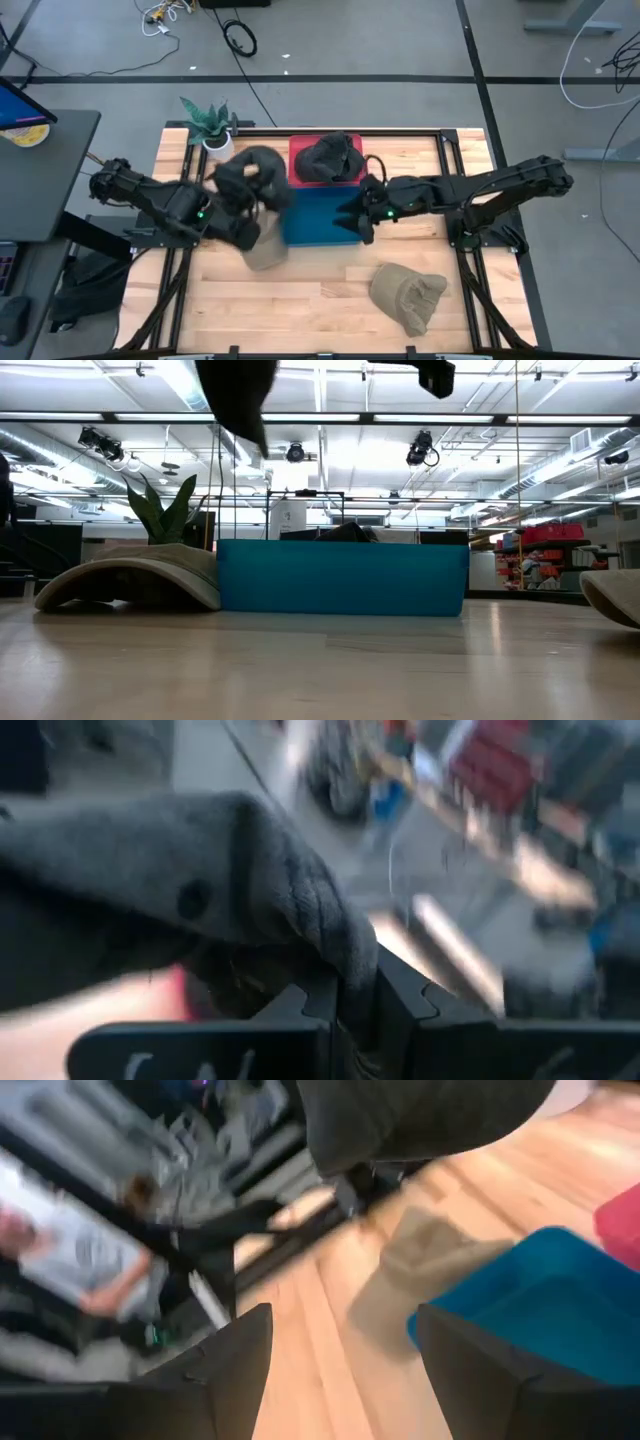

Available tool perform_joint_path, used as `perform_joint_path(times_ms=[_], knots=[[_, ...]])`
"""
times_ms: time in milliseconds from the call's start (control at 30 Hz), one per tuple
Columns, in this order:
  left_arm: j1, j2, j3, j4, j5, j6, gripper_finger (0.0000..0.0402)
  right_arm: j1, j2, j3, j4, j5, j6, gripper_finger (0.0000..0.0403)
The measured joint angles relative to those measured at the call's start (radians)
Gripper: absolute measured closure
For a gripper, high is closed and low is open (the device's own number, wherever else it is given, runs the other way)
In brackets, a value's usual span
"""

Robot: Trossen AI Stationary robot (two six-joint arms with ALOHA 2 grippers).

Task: Pick & Place hat
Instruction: Put the black cap into the red bin

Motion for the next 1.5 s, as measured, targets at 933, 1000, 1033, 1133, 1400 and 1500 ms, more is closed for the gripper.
perform_joint_path(times_ms=[933, 1000, 1033, 1133, 1400, 1500], knots=[[0.186, 0.000, 0.000, 0.208, 0.075, 0.289, 0.0365, -0.166, 0.229, 0.482, -0.071, 0.111, -0.625, 0.0142], [0.186, 0.001, 0.000, 0.217, 0.077, 0.317, 0.0365, -0.177, 0.256, 0.496, -0.077, 0.109, -0.638, 0.0129], [0.186, 0.000, 0.000, 0.224, 0.078, 0.332, 0.0364, -0.182, 0.262, 0.497, -0.079, 0.108, -0.638, 0.0120], [0.186, 0.000, 0.000, 0.228, 0.095, 0.340, 0.0363, -0.196, 0.269, 0.499, -0.073, 0.102, -0.633, 0.0087], [0.187, 0.000, 0.000, 0.296, 0.131, 0.363, 0.0365, -0.239, 0.284, 0.499, -0.061, -0.022, -0.623, 0.0007], [0.187, 0.000, 0.000, 0.339, 0.143, 0.413, 0.0365, -0.248, 0.294, 0.499, -0.061, -0.033, -0.635, 0.0006]])
